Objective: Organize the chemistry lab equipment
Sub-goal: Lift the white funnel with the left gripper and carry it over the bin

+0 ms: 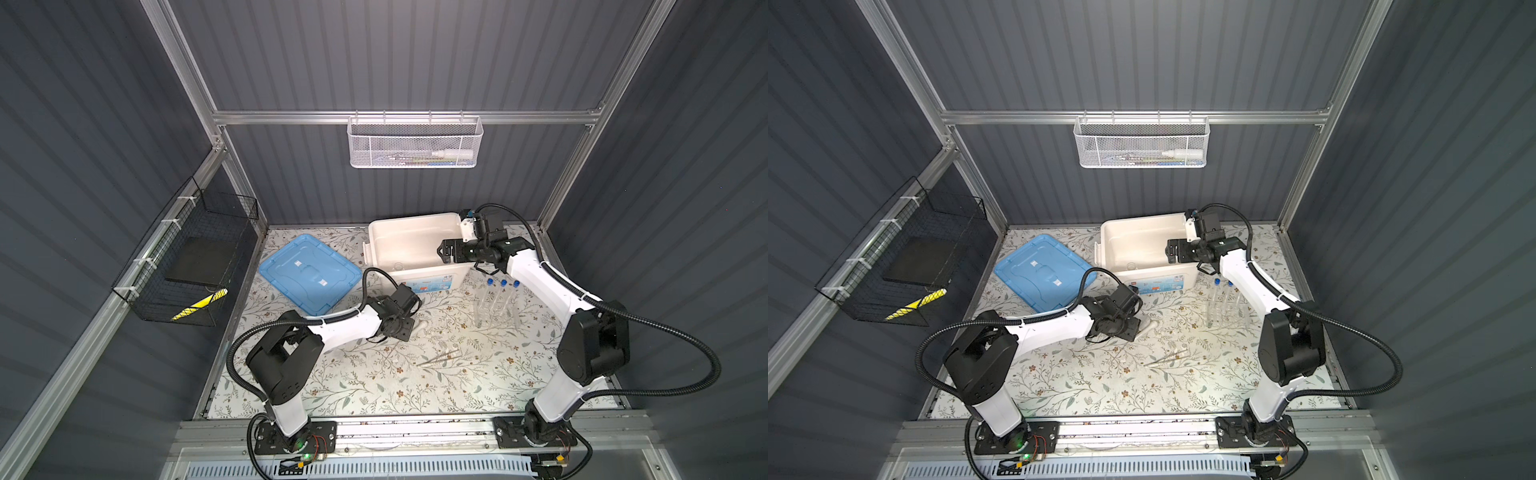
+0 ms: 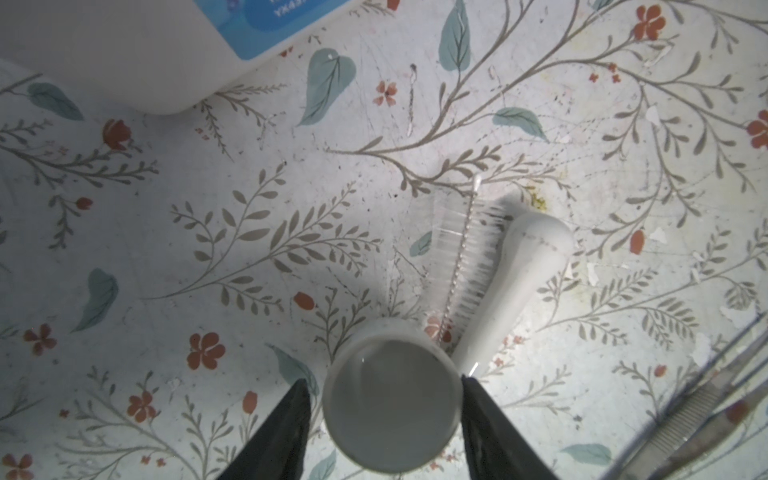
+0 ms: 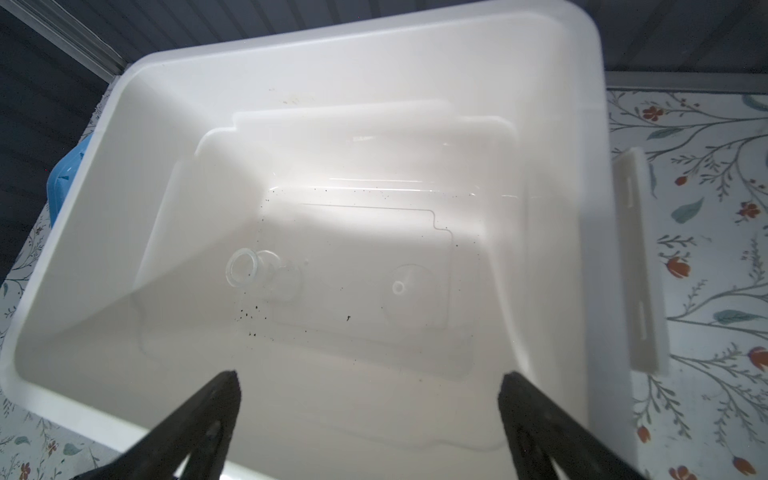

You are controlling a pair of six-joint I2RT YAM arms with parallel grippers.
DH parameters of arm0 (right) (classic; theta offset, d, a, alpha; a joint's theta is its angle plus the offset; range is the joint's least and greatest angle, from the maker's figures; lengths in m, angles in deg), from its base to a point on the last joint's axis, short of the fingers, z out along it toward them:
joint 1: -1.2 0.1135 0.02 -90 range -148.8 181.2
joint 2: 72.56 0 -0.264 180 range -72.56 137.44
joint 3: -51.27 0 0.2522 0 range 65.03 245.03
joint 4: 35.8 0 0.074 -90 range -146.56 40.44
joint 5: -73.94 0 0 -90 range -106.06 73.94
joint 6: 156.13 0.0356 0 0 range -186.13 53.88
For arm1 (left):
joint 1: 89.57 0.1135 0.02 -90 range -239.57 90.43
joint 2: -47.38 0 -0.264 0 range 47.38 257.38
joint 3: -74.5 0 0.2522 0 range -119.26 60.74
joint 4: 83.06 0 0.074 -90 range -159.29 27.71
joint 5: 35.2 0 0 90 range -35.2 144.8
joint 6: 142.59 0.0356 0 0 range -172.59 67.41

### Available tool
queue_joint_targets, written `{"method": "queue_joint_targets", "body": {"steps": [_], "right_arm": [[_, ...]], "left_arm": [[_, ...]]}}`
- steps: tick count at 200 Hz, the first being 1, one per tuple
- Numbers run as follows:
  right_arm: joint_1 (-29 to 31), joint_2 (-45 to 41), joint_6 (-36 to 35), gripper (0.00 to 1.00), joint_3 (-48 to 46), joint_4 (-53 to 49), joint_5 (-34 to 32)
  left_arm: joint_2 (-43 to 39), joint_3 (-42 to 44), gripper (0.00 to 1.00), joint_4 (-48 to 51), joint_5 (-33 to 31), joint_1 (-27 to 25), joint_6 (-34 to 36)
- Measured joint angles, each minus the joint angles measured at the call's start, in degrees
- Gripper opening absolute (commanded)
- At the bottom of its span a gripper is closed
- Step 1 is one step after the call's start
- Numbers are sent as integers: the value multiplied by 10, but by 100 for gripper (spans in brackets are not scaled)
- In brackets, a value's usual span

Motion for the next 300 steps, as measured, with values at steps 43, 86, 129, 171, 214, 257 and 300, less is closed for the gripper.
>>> {"method": "queue_joint_targets", "body": {"steps": [43,86,129,171,214,257,300], "right_arm": [[0,-1,0,99,-2,4,0],[0,-1,0,99,-5,5,0],[0,-1,2,99,-5,6,0],[-2,-9,6,99,-13,10,0],[-5,-14,12,99,-18,12,0],[-7,-15,13,99,-23,12,0],[-7,-23,14,99,-31,19,1]], "left_arm": [[3,-5,65,0,0,0,0],[7,-12,62,0,0,0,0],[14,-14,56,0,0,0,0],[22,-16,50,0,0,0,0],[22,-16,43,0,0,0,0],[22,-16,41,1,0,0,0],[11,-16,41,17,-2,0,0]]}}
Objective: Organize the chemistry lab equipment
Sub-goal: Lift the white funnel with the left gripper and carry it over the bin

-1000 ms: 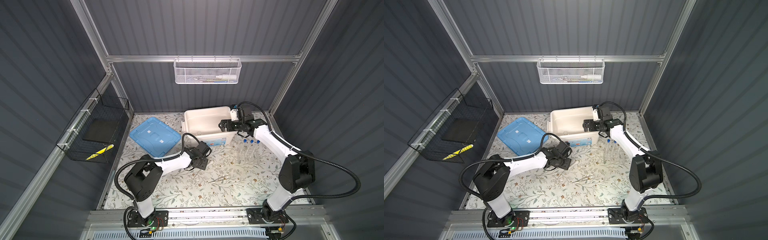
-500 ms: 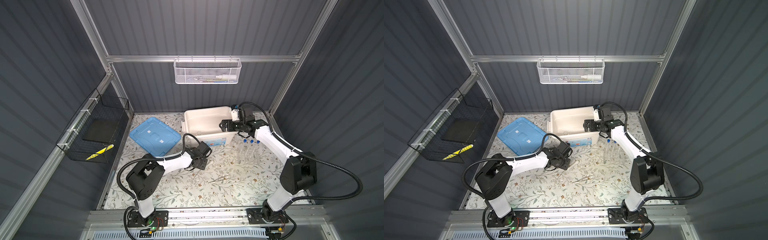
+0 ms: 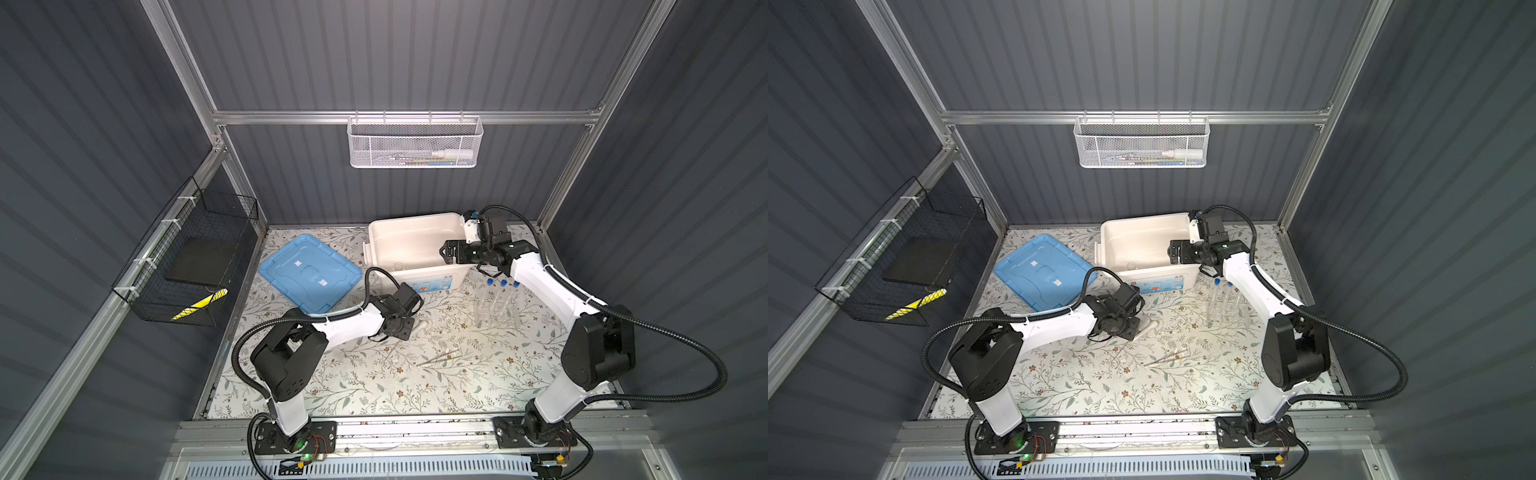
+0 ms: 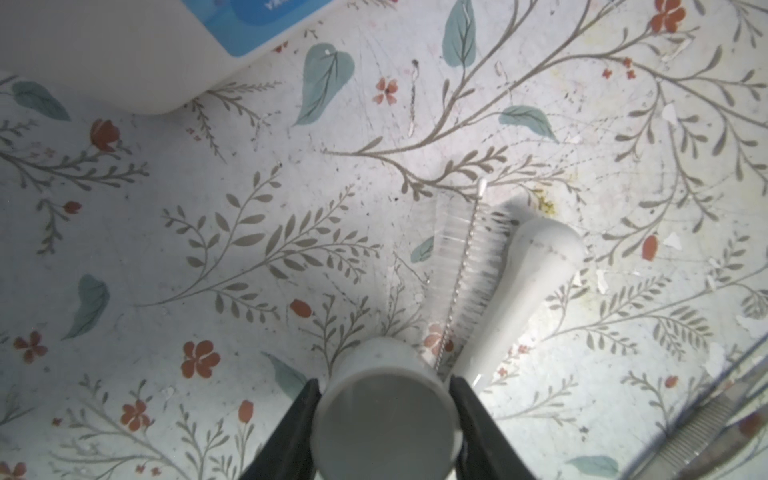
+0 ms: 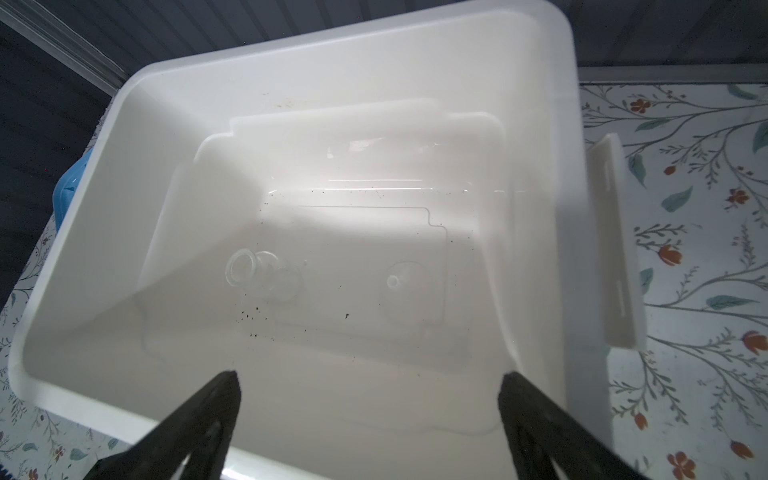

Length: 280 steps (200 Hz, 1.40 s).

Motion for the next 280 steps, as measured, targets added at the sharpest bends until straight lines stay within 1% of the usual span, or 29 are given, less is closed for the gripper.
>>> {"method": "queue_joint_targets", "body": {"steps": [83,129,177,197,228,280], "right_arm": [[-2,-35,3,99,-38,42,3],[-2,-59,3,99,-66,62,7],[-2,-74,3,99,-82,76,8],[-2,-77,3,99,-90,80,9],[-2,-84,3,99,-103,82,10],[-2,-93,3,99,-112,90,12]], "left_arm": [[-79,-42,39,54,-10,-7,2],[-110,-102,39,98,-27,-7,21],[-117,-185,39,135,-67,-7,62],[-108,-235,40,149,-82,-5,85],[-73,-301,40,164,-87,13,118],[18,-377,40,173,-63,87,162]]}}
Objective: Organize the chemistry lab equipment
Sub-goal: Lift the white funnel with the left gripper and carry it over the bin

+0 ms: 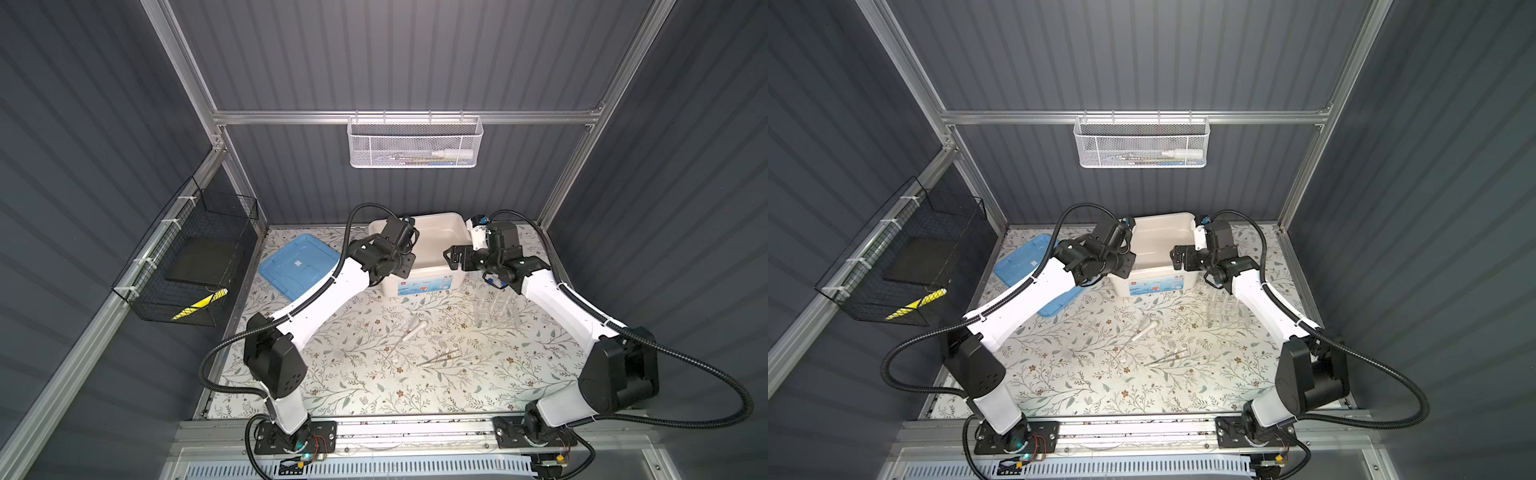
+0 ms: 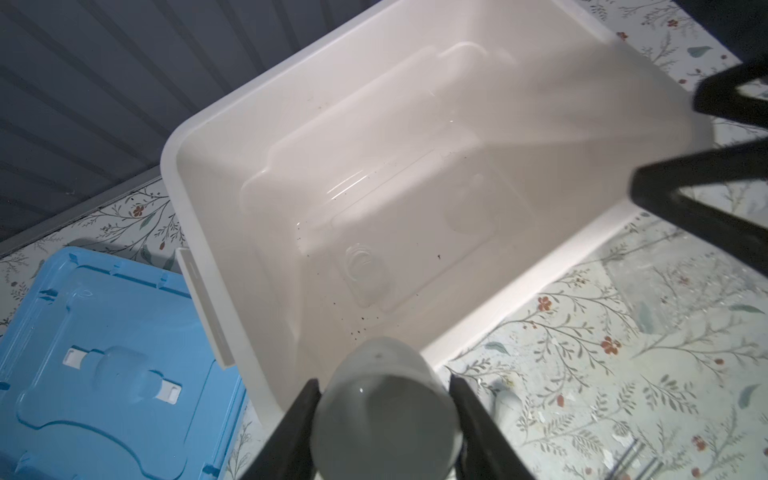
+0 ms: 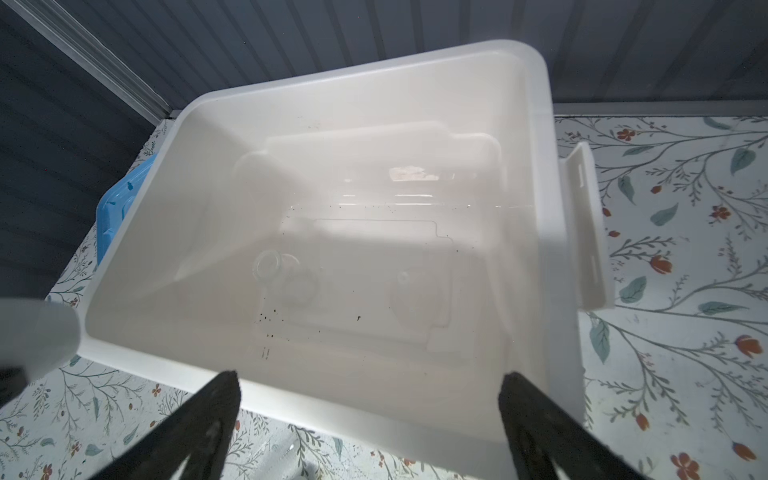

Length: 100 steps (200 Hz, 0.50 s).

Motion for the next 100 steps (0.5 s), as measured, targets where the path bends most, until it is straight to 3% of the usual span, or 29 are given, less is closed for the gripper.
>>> {"method": "queue_joint_targets", "body": {"steps": [100], "right_arm": [[0,0,0,99,-14,14,11]], "left_arm": [[219,-218,39,30,31,65,43]]}}
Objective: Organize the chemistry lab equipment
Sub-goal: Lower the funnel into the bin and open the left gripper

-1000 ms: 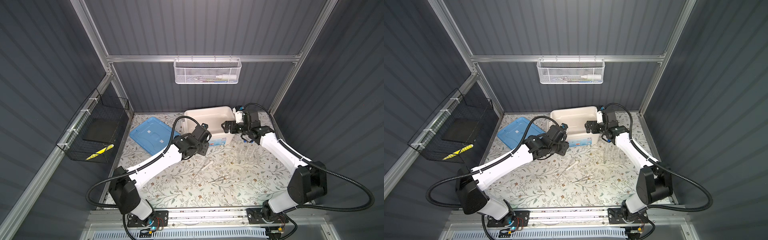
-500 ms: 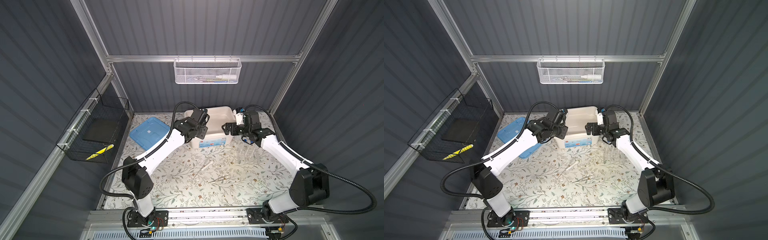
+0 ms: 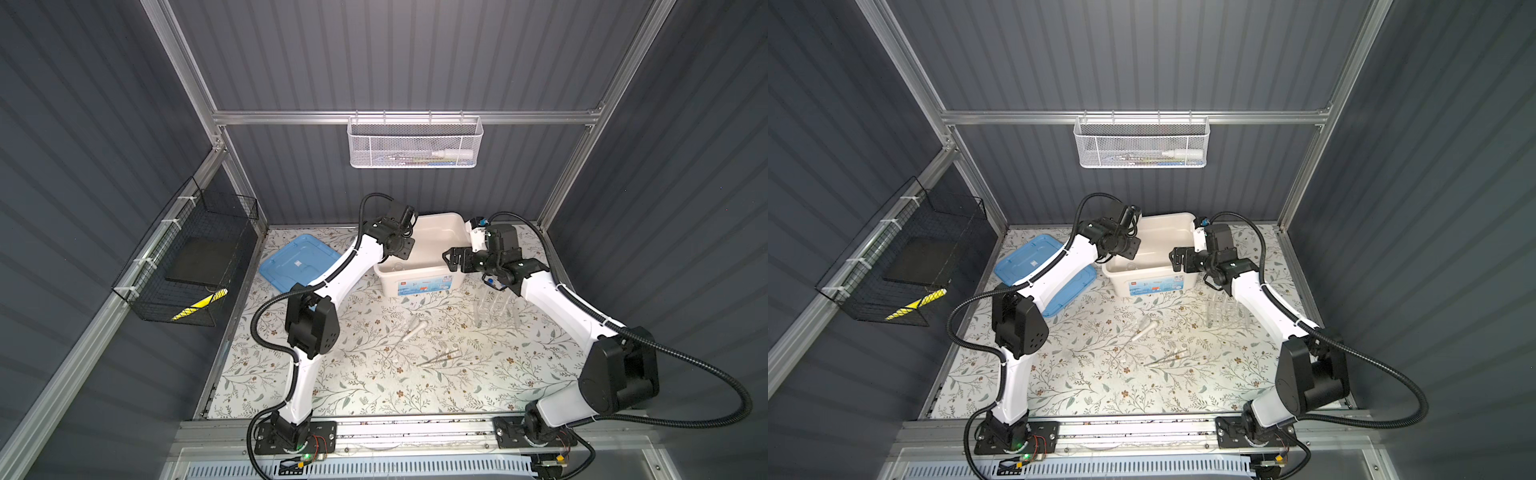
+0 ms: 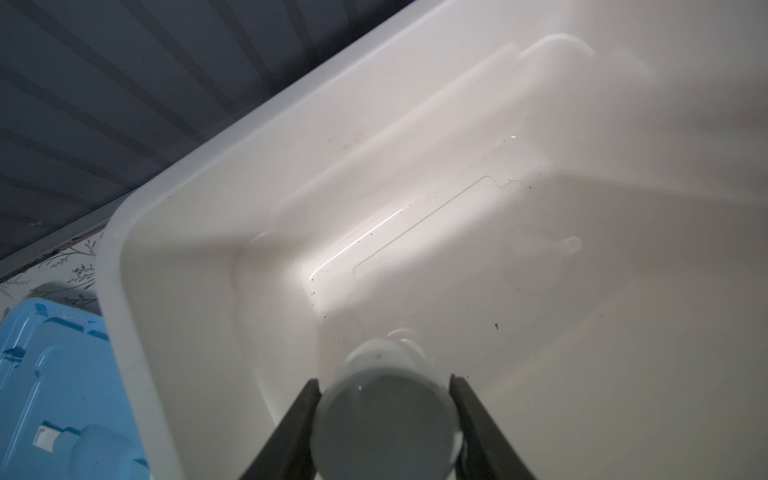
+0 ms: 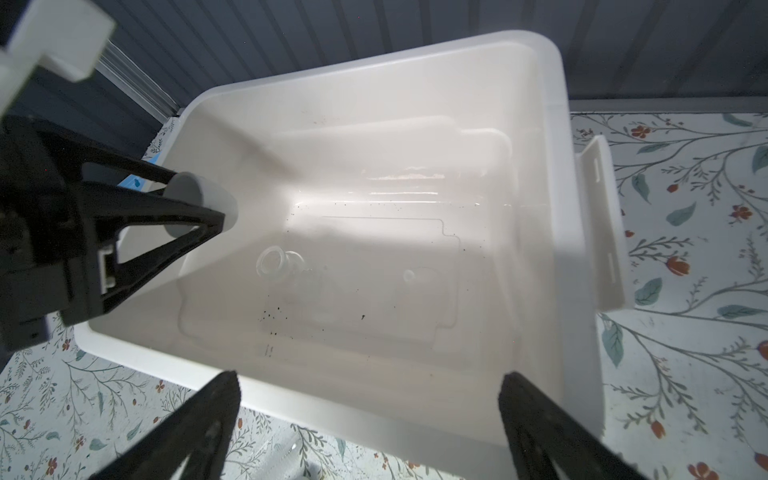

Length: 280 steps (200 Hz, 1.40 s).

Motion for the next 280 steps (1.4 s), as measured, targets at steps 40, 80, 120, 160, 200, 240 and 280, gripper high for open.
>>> {"method": "queue_joint_targets", "body": {"steps": [40,80,120,160,200,240,280], "right_arm": [[-1,0,0,99,-2,1,0],[-1,2,0,99,-2,3,0],[-1,14,0,99,-2,5,1],[-1,19,0,99,-2,5,1],[-1,19,0,99,-2,5,1],[-1,20,0,99,-2,5,1],[-2,20,0,99,-2,5,1]], "left_arm": [[69,-73,39,13,6,18,6],[108,-104,38,18,9,28,9],[132,-127,38,18,12,32,11],[151,-146,38,18,19,32,16],[170,-151,38,18,19,32,17],[188,-153,37,22,22,33,19],[190,-154,37,31,24,39,19]]}}
